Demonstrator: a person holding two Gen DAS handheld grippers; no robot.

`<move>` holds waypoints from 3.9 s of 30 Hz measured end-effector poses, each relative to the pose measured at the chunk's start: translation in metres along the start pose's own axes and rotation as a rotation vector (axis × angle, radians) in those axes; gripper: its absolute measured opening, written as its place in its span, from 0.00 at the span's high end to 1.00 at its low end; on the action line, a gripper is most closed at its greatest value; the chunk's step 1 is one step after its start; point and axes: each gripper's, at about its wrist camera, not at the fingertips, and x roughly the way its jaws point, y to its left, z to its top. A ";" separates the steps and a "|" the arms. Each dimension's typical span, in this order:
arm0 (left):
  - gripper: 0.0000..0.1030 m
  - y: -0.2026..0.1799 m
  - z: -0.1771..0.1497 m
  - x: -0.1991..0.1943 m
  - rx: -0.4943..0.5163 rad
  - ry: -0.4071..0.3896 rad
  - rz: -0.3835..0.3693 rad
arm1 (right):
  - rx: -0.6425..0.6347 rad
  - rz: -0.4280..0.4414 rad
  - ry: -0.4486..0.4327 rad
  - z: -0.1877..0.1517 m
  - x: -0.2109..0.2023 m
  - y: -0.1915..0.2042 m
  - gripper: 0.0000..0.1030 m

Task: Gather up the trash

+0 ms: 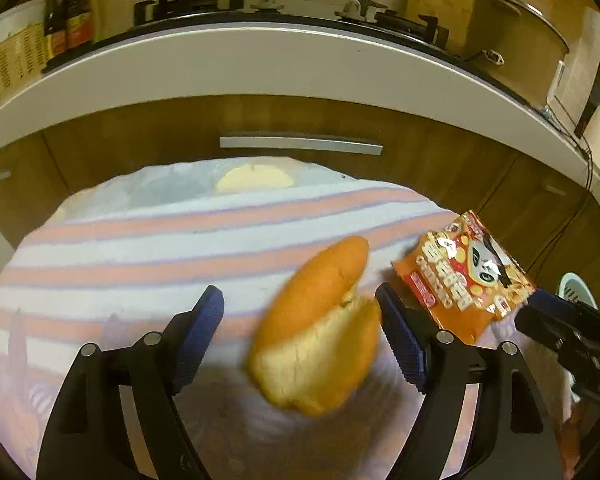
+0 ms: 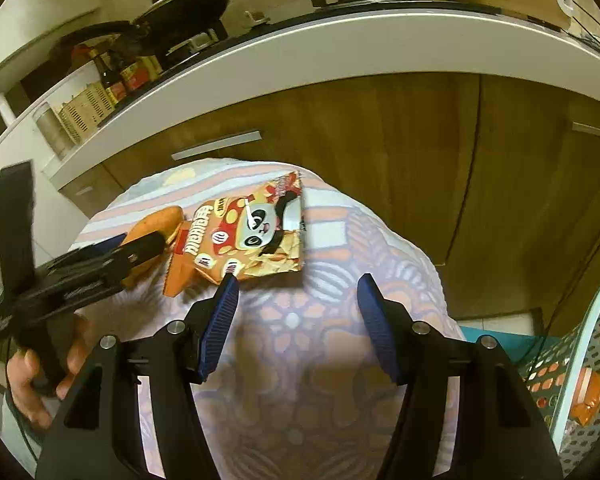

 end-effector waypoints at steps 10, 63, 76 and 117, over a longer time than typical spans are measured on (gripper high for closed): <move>0.65 -0.002 -0.006 -0.005 0.006 -0.004 -0.061 | -0.056 0.022 0.014 0.012 0.009 0.014 0.31; 0.75 -0.297 -0.061 -0.083 0.124 -0.036 -0.579 | 0.153 -0.304 -0.259 -0.069 -0.239 -0.182 0.95; 0.66 -0.377 -0.086 -0.028 0.189 0.087 -0.602 | 0.324 -0.401 -0.073 -0.110 -0.210 -0.269 0.94; 0.19 -0.267 -0.116 -0.141 0.153 -0.429 -0.248 | 0.086 -0.485 -0.470 -0.127 -0.274 -0.147 0.33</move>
